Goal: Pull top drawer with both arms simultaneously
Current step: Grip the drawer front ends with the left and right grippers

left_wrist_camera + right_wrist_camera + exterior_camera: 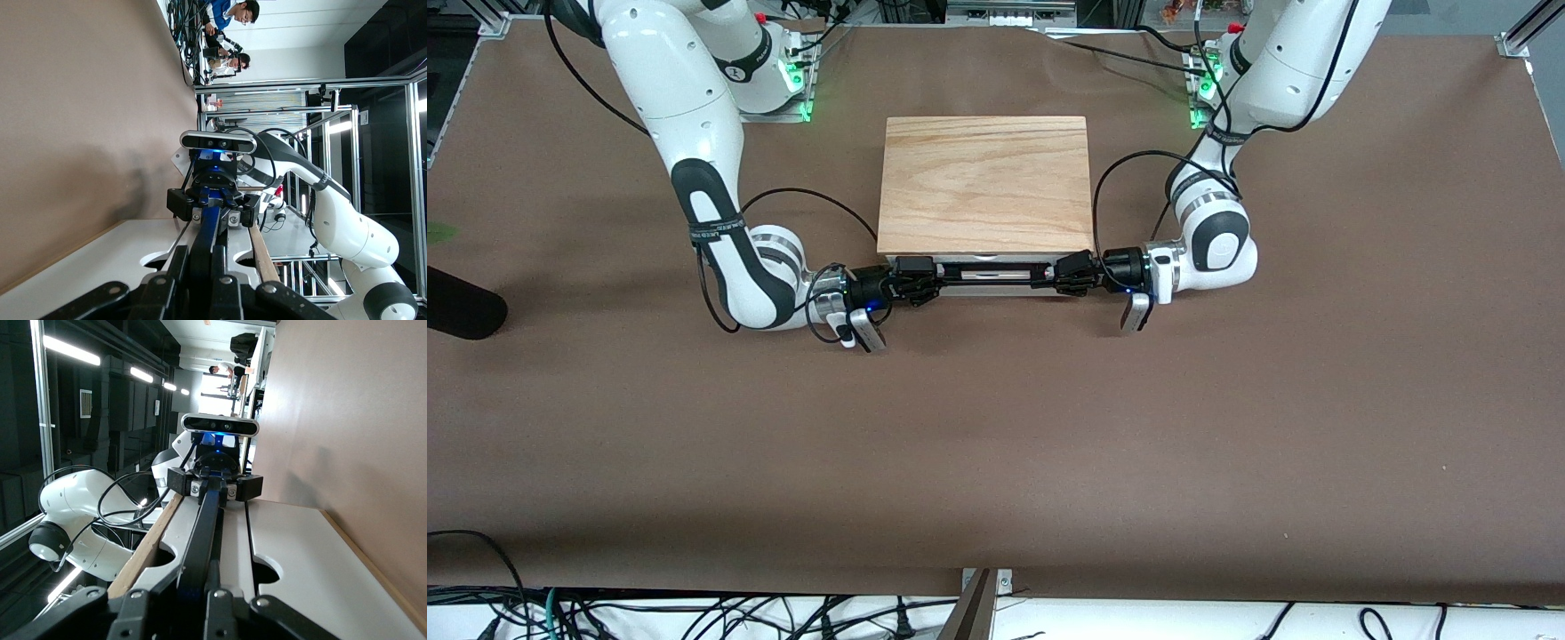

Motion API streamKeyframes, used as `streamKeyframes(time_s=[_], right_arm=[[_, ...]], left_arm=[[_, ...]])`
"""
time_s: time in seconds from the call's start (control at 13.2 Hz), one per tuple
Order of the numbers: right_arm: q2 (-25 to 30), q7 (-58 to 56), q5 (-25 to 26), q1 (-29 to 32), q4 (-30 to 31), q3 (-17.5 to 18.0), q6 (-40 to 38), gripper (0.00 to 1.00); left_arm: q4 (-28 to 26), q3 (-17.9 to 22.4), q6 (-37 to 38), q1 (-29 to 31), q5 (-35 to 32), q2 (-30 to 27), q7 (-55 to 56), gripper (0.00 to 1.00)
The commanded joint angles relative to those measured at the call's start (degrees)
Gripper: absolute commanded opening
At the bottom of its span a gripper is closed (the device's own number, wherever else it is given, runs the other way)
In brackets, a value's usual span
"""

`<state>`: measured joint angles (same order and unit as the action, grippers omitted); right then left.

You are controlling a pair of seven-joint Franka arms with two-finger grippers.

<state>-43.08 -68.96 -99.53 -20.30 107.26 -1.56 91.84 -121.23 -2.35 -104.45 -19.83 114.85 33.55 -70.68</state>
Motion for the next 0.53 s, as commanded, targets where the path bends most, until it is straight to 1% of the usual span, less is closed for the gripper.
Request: streamKeyframes(time_s=[0.0,0.45], right_arm=[[1.5,0.0,-1.0,0.5,0.3,-0.5,1.1,0.0],[1.5,3.8,-1.0,1.2,-2.1,-0.5,1.2,0.0]], left_arm=[[-1.1,-1.1,-0.9,-1.6,1.0,1.4,-3.1,0.0],[-0.4,-1.0,-2.1,-1.4,0.9,2.2,-2.4,0.0]])
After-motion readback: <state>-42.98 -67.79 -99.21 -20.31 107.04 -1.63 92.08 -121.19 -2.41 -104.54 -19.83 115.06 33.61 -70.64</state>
